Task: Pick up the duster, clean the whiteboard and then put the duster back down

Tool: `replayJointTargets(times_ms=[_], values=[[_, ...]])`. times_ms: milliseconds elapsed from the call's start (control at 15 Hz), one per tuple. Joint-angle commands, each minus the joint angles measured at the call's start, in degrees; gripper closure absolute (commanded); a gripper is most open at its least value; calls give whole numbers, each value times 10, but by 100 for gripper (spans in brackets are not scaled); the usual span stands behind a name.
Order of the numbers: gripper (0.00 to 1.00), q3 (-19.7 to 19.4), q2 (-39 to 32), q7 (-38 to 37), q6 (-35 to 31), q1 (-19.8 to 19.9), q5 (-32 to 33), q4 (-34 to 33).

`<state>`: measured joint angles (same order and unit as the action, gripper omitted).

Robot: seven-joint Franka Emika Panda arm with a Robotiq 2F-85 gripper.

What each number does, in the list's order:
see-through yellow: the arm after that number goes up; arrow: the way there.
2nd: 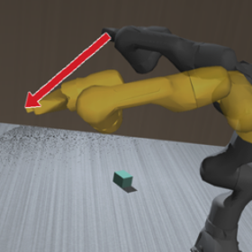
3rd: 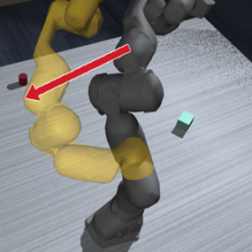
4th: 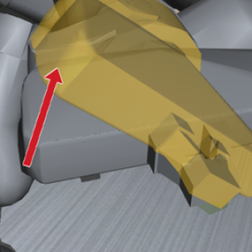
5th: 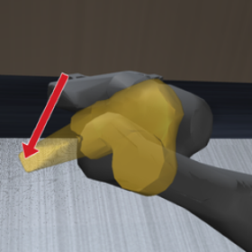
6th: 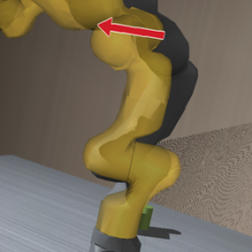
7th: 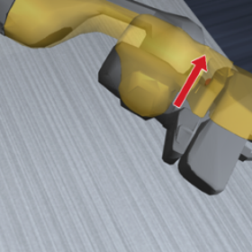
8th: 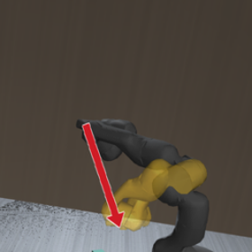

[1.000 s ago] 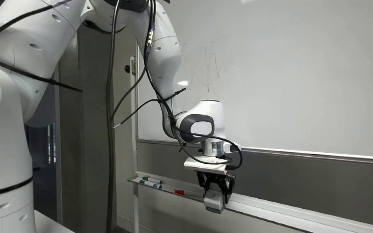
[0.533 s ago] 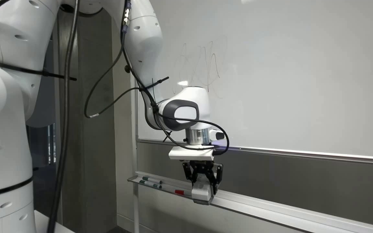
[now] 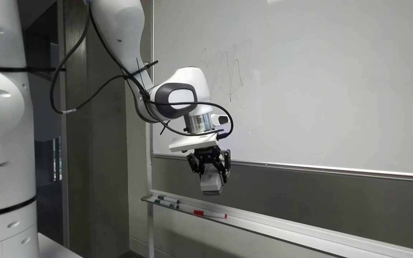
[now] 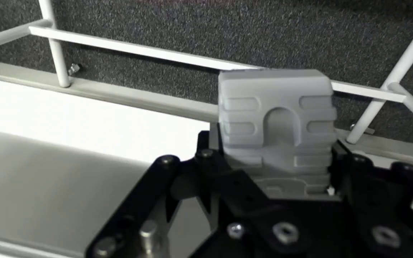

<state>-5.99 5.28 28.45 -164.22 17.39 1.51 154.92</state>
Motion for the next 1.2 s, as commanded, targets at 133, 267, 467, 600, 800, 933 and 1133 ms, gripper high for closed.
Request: replayJointTargets(times_ms=[133, 267, 467, 600, 800, 933, 1133], values=[[62, -12, 89, 6, -154, -26, 7, 64], [62, -11, 81, 7, -217, -36, 0, 51], [62, -26, 67, -6, -322, -68, 1, 41], [62, -37, 63, -36, -393, -89, 9, 41], [62, -18, 167, -82, -349, -69, 37, 64], [62, -25, 183, -106, -348, -75, 46, 56], [62, -54, 199, -101, -346, -109, 41, 39]])
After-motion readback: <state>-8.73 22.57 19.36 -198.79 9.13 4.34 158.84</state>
